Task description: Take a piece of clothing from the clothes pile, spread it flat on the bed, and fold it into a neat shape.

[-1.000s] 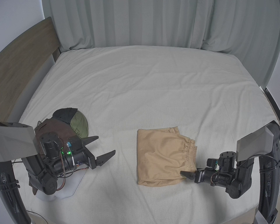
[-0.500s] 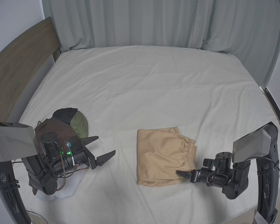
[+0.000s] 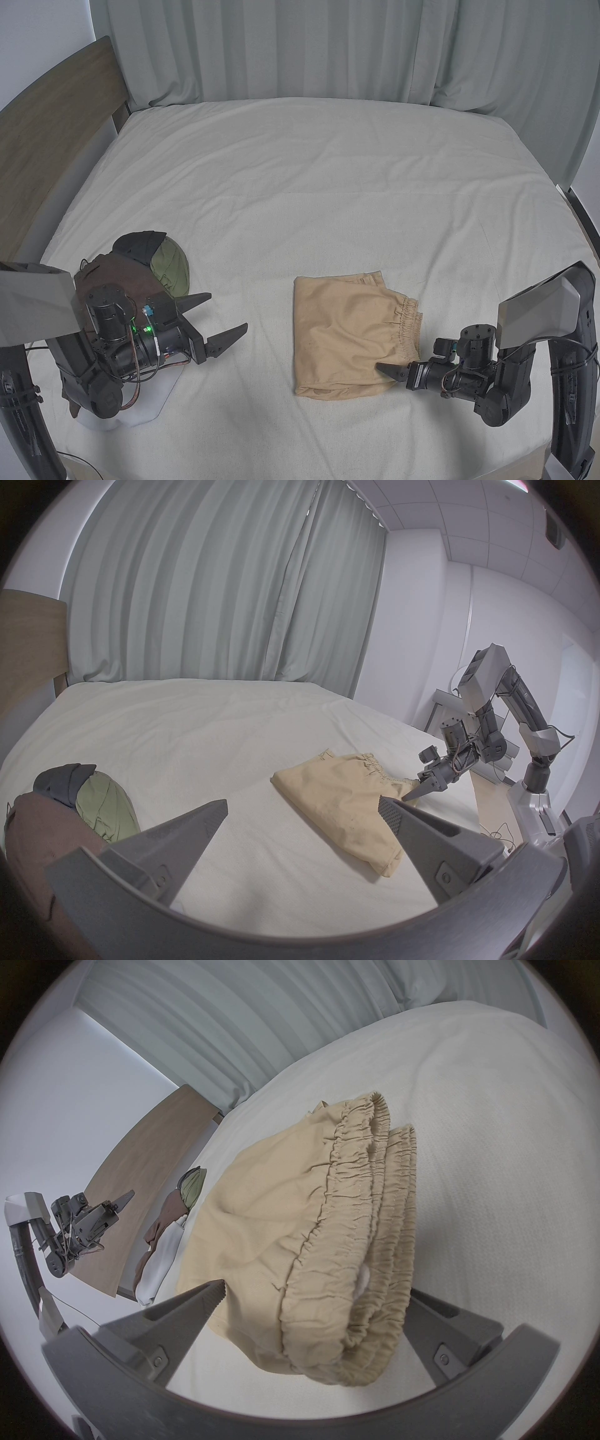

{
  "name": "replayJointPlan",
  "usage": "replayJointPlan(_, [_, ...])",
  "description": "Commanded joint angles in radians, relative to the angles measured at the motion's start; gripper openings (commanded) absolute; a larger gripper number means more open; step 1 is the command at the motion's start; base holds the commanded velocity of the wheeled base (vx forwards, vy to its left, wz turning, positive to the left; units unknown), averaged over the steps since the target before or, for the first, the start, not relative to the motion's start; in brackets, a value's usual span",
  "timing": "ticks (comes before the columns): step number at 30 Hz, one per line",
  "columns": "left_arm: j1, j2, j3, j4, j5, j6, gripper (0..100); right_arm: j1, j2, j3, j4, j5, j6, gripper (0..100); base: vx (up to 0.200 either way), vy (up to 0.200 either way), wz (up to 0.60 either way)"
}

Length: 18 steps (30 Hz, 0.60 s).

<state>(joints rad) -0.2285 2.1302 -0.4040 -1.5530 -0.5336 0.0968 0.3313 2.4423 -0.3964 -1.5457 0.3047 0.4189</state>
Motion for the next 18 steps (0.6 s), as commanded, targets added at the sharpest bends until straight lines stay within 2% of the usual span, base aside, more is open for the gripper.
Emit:
replayJointPlan(1, [0.0, 0.0, 0.001, -0.002, 0.0, 0.0, 100, 0.0, 0.001, 0.001, -0.001, 0.001, 0.0, 0, 0.0, 0.0, 0.0])
replayJointPlan(18, [0.001, -0.006, 0.002, -0.004, 0.0, 0.0, 100, 0.002, -0.009, 0.002, -0.001, 0.002, 0.0, 0, 0.0, 0.0, 0.0])
